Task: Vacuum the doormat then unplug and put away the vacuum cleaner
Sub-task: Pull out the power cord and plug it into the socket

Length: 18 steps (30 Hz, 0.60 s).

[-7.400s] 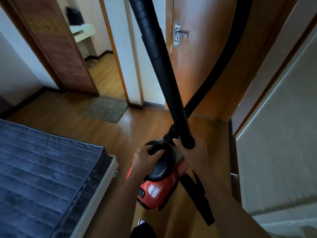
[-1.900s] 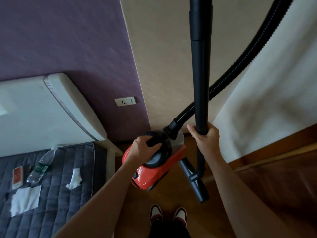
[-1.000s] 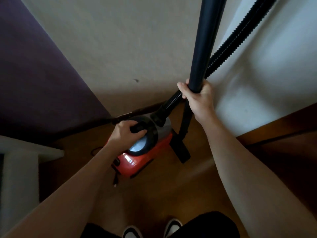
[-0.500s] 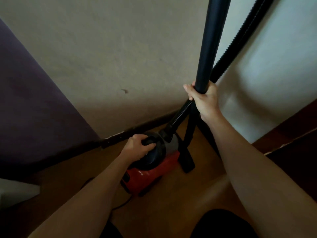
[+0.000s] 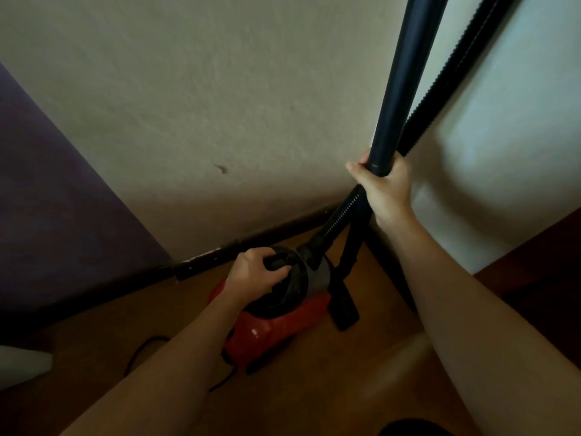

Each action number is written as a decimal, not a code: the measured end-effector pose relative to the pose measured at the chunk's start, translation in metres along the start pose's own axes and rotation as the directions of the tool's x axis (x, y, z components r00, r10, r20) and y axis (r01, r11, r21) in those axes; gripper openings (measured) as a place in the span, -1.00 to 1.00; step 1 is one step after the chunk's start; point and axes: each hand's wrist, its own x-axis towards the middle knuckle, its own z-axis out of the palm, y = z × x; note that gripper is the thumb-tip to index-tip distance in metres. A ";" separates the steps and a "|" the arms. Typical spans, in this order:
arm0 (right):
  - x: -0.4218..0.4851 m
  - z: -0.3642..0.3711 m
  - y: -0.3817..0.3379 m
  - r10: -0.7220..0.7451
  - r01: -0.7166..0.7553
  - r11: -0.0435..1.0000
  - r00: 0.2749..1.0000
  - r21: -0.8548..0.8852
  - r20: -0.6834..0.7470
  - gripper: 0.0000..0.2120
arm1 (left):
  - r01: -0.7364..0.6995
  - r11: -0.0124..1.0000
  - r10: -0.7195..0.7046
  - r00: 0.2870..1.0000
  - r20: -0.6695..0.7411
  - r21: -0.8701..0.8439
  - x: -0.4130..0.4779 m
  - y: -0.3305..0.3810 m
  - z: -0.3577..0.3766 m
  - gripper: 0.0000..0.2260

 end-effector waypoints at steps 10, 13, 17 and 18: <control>-0.015 0.005 0.025 -0.004 0.001 0.999 0.995 -0.036 -0.095 -0.72 | -0.088 0.992 0.075 0.988 -0.133 -0.095 -0.006 -0.012 0.003 -0.77; -0.024 0.002 0.024 -0.024 0.019 0.998 0.996 -0.066 -0.088 -0.79 | -0.111 0.987 0.098 0.988 -0.117 -0.116 -0.011 -0.014 -0.001 -0.73; -0.050 -0.012 0.016 0.063 -0.078 0.991 0.989 -0.112 -0.132 -0.56 | -0.121 0.987 0.115 0.991 -0.066 -0.101 -0.025 -0.025 -0.017 -0.64; -0.059 -0.016 0.014 0.074 -0.092 0.990 0.983 -0.105 -0.170 -0.51 | -0.109 0.990 0.104 0.993 -0.053 -0.093 -0.030 -0.032 -0.021 -0.62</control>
